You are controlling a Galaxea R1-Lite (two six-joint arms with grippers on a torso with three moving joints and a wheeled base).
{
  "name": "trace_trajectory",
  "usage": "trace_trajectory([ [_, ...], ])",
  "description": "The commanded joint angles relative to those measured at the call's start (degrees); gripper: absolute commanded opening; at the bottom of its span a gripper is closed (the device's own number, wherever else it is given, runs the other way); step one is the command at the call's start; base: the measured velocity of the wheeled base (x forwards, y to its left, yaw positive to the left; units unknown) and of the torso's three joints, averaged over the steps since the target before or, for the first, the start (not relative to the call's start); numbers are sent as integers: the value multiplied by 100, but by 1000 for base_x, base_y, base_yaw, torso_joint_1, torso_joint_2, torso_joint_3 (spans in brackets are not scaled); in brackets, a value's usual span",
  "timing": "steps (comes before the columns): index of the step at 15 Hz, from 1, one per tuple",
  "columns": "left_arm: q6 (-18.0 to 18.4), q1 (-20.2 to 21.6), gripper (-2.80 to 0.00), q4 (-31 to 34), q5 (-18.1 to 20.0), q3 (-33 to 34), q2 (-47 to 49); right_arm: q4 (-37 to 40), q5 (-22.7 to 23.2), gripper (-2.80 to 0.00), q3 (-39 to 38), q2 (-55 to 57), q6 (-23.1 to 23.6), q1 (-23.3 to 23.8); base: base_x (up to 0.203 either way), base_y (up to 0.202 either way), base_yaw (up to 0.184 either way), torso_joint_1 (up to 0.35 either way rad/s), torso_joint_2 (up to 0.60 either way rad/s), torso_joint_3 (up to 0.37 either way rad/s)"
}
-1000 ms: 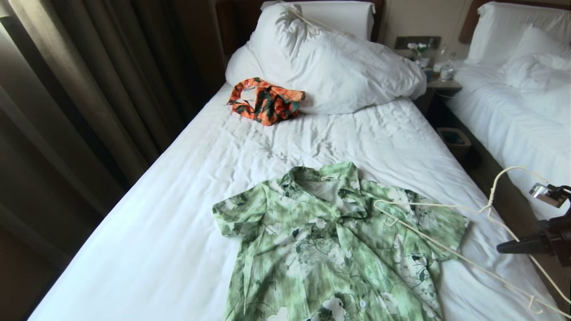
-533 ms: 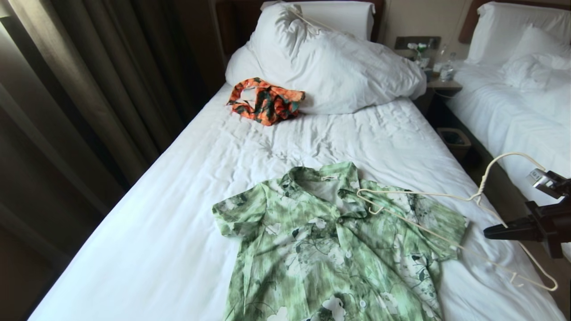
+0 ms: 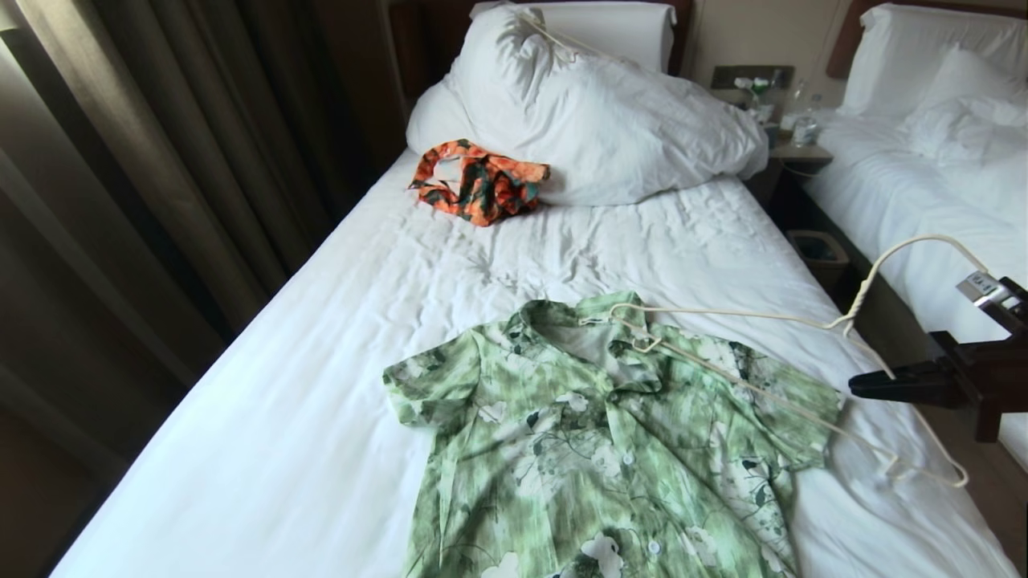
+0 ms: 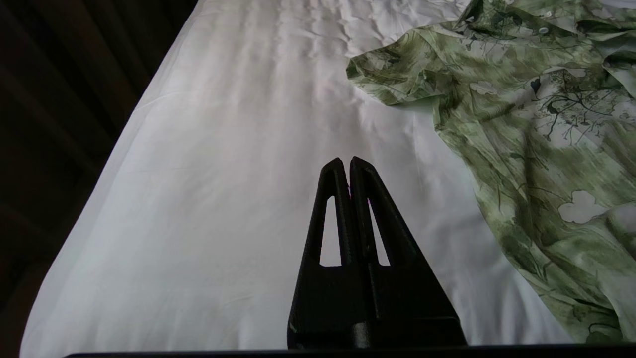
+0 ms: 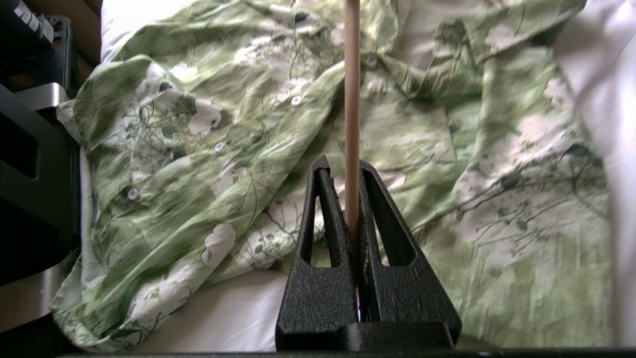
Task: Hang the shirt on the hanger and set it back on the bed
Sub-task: Lift the shirt and hanger
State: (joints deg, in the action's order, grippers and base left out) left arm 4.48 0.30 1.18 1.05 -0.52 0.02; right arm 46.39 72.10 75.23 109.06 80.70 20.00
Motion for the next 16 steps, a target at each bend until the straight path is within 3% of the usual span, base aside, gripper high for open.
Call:
trace_trajectory([
  [1, 0, 5, -280, 1, 1, 0, -11, -510, 663, -280, -98, -282, 31, -21, 0, 0, 0, 0, 0, 0],
  [5, 0, 5, -280, -4, 1, 0, -11, -640, 1383, -280, -139, -500, -160, -11, 0, 0, 0, 0, 0, 0],
  [14, -21, 5, -280, 28, -123, -3, -11, -653, 1429, -280, -112, -812, -189, 297, 0, 0, 0, 0, 0, 0],
  [16, -26, -2, -280, 60, -67, -390, 192, -656, 1429, -280, -96, -843, -241, 320, 0, 0, 0, 0, 0, 0],
])
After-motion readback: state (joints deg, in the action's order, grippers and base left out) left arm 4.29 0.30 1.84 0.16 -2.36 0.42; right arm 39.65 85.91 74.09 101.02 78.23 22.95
